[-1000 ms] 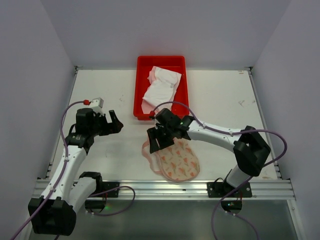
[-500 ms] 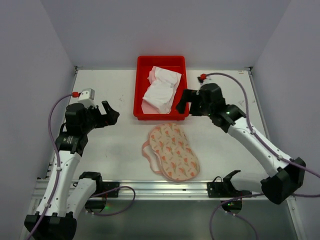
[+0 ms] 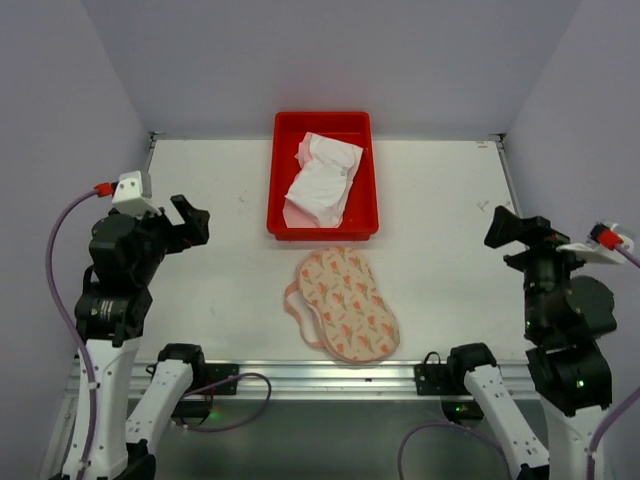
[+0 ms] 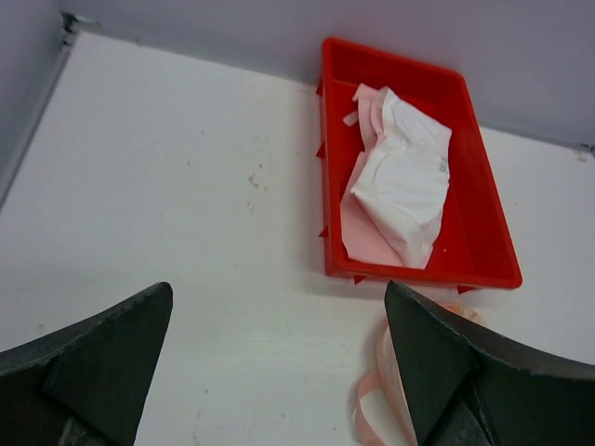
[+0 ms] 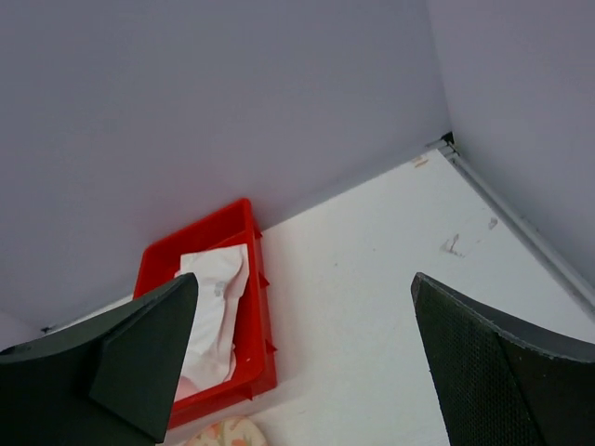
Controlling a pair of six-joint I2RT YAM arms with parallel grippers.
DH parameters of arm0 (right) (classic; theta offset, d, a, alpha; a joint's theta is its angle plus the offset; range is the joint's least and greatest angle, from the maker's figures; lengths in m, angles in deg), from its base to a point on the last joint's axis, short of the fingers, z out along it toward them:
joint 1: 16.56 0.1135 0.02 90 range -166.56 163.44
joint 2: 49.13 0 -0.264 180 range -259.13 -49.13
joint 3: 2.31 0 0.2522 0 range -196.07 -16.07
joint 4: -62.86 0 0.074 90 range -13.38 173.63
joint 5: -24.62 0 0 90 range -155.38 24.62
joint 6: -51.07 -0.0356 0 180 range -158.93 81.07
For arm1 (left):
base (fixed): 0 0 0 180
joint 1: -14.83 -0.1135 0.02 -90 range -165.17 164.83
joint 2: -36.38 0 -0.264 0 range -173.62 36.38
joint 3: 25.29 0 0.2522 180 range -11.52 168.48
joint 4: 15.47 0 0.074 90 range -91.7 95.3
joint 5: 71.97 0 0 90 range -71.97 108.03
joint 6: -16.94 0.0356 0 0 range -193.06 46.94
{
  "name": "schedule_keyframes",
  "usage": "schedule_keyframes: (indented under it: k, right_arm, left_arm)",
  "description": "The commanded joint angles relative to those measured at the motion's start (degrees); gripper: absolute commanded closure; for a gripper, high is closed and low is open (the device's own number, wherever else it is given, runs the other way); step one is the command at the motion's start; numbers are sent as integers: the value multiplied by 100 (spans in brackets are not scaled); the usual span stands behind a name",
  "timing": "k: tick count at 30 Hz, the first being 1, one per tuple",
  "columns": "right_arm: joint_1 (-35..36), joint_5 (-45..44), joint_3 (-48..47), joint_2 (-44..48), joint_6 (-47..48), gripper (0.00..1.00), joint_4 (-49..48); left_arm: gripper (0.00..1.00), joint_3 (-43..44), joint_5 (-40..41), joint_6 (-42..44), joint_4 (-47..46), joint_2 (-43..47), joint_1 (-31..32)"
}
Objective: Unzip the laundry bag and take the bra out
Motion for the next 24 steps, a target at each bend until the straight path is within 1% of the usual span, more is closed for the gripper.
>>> schedule_keyframes:
  k: [1,3,8,12,20,24]
  right_arm:
    - [-5,-42,-83,541,489,1,271]
    - [-5,101,-92,919,638,1,332]
    - [-5,285,-136,1228,876,1,605]
    - [-5,601,197,1693,1007,1,395]
    - [48,787,321,1887,1043,1,350]
    - [48,830,330,1922,973,1,394]
  left_arm:
    - [0,614,735,287,507,347,-37]
    - [0,860,833,331,595,558,-37]
    - [0,1344,956,401,902,813,-11]
    - [0,1450,982,410,947,1006,95]
    - [0,1547,1473,366,1096,1279,156]
    - [0,1442,1281,243,1131,1341,156]
